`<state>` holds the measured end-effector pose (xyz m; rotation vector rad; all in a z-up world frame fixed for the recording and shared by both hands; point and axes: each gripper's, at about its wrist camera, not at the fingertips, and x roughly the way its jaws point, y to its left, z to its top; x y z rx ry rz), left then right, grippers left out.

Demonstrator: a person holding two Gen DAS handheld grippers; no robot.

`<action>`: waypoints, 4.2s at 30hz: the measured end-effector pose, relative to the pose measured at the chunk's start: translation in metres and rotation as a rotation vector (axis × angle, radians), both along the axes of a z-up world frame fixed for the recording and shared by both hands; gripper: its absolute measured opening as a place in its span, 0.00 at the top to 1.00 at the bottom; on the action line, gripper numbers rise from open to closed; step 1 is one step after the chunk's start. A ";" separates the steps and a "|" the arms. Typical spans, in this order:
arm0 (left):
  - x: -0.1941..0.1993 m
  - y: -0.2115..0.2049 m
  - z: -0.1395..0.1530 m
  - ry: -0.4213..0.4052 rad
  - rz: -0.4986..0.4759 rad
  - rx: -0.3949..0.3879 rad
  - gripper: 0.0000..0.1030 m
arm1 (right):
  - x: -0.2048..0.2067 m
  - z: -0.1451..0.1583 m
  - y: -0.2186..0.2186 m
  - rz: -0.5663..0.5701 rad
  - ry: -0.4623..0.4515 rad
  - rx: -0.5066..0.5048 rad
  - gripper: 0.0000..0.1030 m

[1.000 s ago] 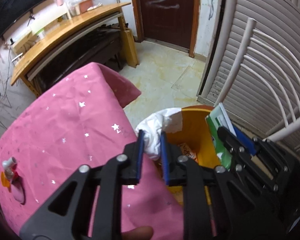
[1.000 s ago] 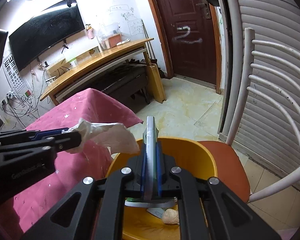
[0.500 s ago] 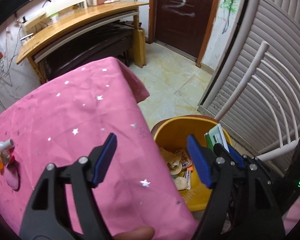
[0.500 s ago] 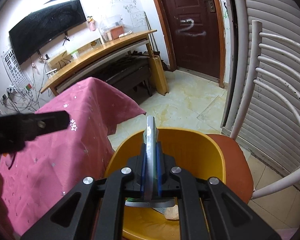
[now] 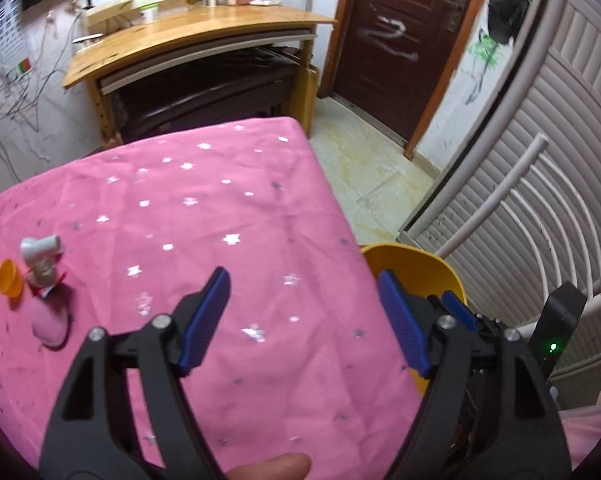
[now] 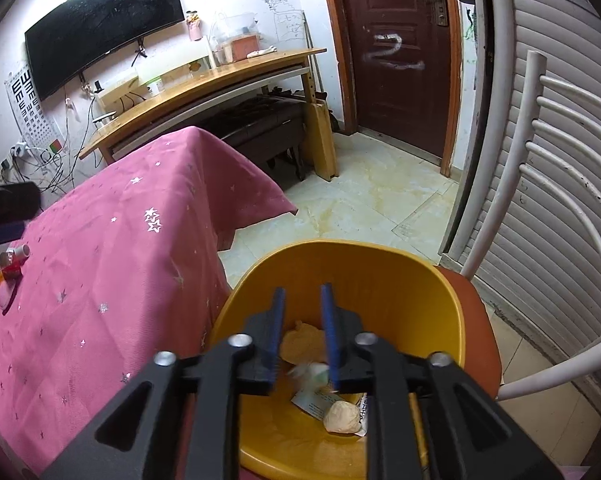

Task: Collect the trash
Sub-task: 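Move both open tools back over the table toward the remaining items, then grasp the orange cap with the left tool while the right tool grasps the pink pad, then carry cap and pad to the yellow bin and open both tools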

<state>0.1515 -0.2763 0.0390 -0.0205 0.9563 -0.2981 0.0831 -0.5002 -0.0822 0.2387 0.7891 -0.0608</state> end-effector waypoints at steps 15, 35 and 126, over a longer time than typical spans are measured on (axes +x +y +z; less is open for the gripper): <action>-0.005 0.127 0.020 -0.046 0.192 -0.066 0.27 | 0.002 0.023 0.039 0.021 -0.048 -0.096 0.34; 0.003 0.281 0.004 -0.010 0.422 -0.046 0.22 | 0.029 0.093 0.165 0.230 -0.209 -0.125 0.29; -0.012 0.084 0.004 -0.124 -0.048 0.212 0.61 | -0.011 0.089 0.092 0.231 -0.184 0.008 0.59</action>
